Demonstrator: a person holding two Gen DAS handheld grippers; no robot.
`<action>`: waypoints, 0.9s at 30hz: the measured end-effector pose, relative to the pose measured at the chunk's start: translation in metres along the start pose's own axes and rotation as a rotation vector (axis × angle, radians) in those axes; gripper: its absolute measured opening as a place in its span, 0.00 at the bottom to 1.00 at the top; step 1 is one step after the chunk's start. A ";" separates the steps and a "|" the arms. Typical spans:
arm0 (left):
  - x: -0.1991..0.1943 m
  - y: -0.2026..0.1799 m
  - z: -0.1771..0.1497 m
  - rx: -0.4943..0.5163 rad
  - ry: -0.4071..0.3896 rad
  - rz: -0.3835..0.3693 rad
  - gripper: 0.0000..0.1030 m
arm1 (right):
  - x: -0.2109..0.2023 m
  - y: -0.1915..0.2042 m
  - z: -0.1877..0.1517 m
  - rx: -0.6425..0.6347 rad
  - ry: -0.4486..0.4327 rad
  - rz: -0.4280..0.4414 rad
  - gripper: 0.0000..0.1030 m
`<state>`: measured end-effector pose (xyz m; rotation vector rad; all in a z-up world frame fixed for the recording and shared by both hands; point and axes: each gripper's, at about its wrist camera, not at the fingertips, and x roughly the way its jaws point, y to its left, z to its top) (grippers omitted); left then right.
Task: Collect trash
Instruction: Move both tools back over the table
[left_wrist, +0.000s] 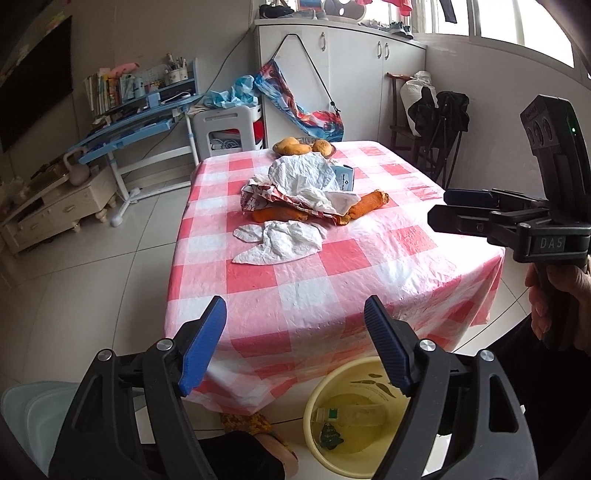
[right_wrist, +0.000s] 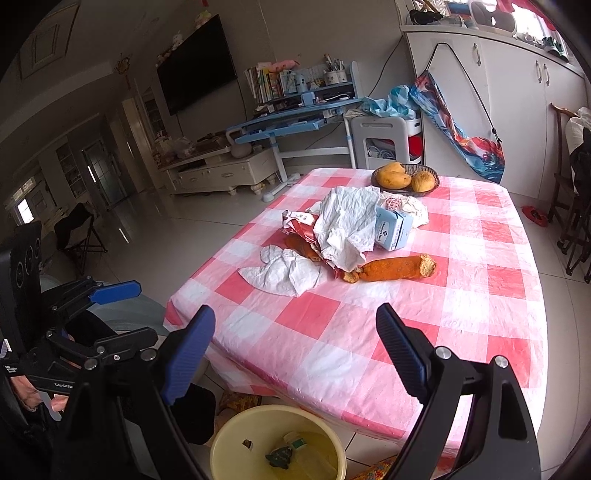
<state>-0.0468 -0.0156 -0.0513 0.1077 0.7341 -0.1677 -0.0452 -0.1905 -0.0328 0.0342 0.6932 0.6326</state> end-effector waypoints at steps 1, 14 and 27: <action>0.000 0.000 0.000 0.000 0.000 0.000 0.72 | 0.000 0.000 0.000 -0.001 0.001 0.001 0.83; 0.034 0.015 0.026 -0.051 0.053 0.047 0.72 | 0.029 -0.013 0.025 -0.136 0.112 -0.056 0.85; 0.133 0.038 0.056 -0.151 0.211 0.015 0.72 | 0.102 -0.063 0.048 -0.167 0.242 -0.100 0.85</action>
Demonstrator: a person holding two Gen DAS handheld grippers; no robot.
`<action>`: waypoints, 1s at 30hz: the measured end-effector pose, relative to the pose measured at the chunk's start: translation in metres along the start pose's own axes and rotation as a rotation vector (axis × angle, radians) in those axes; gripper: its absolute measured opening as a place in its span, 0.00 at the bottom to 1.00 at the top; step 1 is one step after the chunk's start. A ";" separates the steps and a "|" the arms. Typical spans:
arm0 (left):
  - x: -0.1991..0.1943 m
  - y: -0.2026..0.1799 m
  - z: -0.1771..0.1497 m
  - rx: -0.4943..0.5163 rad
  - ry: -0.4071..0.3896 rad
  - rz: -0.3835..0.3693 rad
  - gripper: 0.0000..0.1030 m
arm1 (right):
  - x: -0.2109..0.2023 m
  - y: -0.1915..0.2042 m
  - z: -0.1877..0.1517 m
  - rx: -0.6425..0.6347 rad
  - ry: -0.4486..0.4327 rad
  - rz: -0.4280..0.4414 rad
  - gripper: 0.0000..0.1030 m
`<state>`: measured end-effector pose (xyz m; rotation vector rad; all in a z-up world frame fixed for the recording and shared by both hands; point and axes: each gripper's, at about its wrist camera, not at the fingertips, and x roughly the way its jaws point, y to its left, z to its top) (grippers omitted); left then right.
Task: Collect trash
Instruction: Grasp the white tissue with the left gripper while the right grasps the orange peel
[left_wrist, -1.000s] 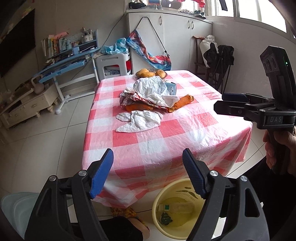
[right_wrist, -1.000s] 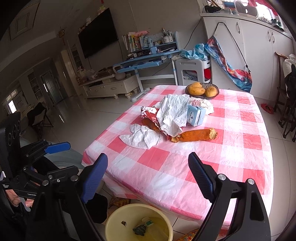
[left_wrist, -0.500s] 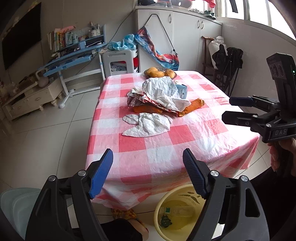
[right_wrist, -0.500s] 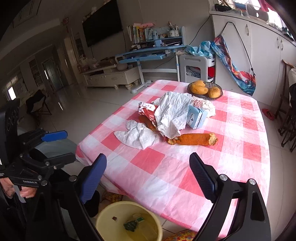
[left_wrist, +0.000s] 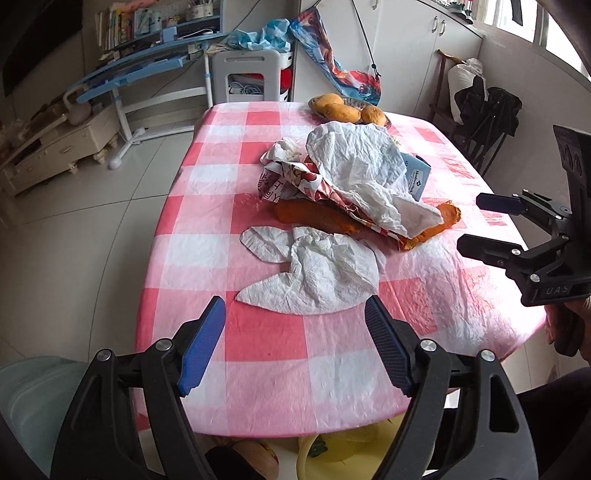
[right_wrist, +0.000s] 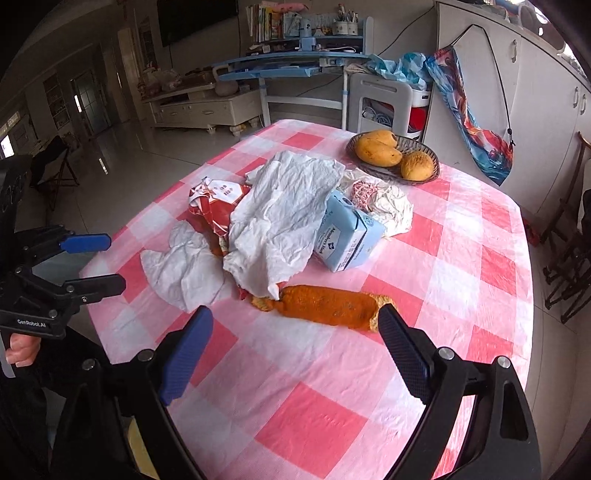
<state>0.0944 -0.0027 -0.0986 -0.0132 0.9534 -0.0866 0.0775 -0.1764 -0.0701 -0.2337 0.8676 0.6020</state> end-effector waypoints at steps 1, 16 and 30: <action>0.005 -0.002 0.002 0.009 0.003 -0.001 0.72 | 0.005 -0.001 0.002 -0.008 0.006 0.003 0.85; 0.061 -0.018 0.026 0.075 0.075 -0.036 0.69 | 0.037 -0.007 0.002 -0.060 0.142 0.076 0.80; 0.026 -0.019 0.007 0.094 0.084 -0.128 0.03 | 0.040 -0.006 -0.003 -0.101 0.155 -0.046 0.50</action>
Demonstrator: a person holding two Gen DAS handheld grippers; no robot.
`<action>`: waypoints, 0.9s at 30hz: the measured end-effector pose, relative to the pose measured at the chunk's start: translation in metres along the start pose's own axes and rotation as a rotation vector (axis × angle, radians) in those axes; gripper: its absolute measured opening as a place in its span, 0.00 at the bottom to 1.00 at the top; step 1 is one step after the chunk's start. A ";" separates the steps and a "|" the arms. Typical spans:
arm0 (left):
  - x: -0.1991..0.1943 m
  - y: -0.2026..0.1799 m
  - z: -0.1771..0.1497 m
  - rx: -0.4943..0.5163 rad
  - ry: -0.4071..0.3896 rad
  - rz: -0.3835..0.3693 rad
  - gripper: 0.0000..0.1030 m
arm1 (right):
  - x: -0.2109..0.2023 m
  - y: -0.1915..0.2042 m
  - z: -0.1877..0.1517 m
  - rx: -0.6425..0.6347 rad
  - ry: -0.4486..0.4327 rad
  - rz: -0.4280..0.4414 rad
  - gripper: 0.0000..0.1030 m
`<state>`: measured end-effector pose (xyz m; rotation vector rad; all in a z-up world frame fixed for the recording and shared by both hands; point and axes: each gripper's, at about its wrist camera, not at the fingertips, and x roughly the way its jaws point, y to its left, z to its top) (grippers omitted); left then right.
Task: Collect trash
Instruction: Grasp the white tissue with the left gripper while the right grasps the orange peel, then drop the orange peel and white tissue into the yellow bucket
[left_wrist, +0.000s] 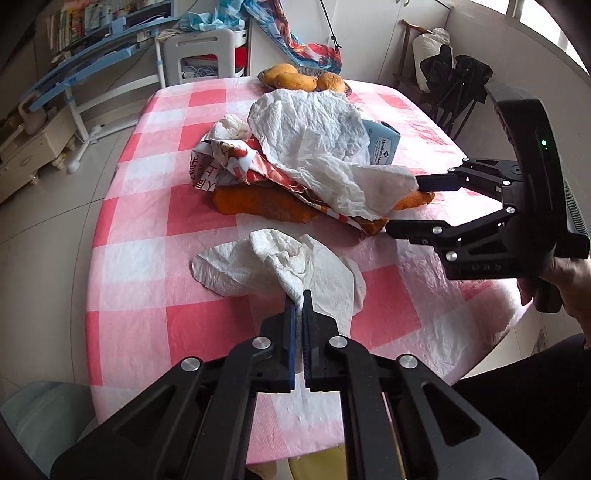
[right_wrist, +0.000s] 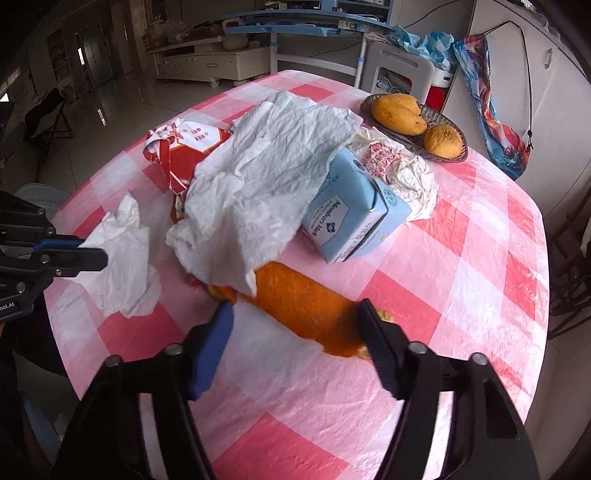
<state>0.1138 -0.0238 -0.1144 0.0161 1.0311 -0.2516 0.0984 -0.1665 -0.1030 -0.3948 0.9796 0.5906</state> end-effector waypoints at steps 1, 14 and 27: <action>-0.006 0.000 -0.003 -0.002 -0.009 0.000 0.03 | -0.003 0.000 -0.001 0.003 0.003 -0.003 0.43; -0.060 -0.006 -0.034 0.004 -0.115 0.038 0.03 | -0.037 0.030 -0.029 0.045 0.010 0.064 0.15; -0.088 -0.014 -0.049 0.027 -0.189 0.051 0.03 | -0.061 0.024 -0.052 0.225 -0.048 0.057 0.14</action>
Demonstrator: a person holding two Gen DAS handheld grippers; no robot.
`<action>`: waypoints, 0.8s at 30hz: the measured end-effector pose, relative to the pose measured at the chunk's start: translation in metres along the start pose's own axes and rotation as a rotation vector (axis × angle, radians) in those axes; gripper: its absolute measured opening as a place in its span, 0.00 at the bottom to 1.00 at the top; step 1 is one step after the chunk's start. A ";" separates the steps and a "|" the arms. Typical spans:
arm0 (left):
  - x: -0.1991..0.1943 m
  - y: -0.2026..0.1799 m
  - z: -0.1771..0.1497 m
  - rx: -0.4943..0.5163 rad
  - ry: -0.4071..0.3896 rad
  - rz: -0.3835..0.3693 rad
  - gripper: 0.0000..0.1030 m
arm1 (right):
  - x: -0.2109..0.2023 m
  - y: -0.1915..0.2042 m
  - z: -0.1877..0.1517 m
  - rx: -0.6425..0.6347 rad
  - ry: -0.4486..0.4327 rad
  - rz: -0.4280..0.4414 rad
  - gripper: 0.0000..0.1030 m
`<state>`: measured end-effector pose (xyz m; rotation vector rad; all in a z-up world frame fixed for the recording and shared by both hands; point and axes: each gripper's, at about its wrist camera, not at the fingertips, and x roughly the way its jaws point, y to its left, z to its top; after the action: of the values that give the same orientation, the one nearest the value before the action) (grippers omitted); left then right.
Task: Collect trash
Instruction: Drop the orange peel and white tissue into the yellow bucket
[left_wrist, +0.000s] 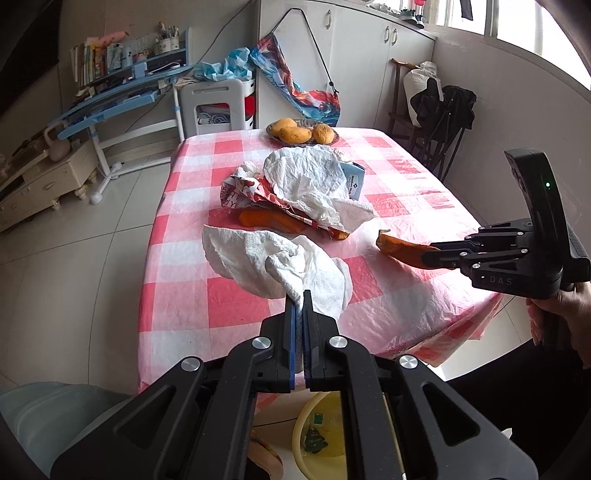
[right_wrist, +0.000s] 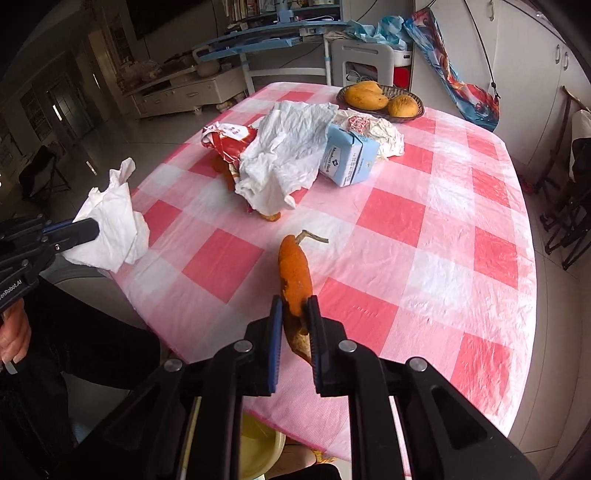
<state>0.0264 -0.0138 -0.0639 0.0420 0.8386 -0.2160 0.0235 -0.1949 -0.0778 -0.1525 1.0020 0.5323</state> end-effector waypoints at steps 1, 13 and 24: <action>-0.002 -0.001 -0.001 0.005 -0.006 0.003 0.03 | -0.003 -0.001 -0.002 0.008 -0.007 0.008 0.14; -0.023 -0.004 -0.005 0.005 -0.056 0.016 0.03 | -0.042 0.016 -0.024 0.072 -0.133 0.147 0.13; -0.029 -0.005 -0.006 0.009 -0.070 0.028 0.03 | -0.041 0.078 -0.053 -0.102 -0.032 0.236 0.13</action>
<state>0.0019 -0.0132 -0.0465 0.0546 0.7671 -0.1939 -0.0724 -0.1609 -0.0633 -0.1167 0.9678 0.7995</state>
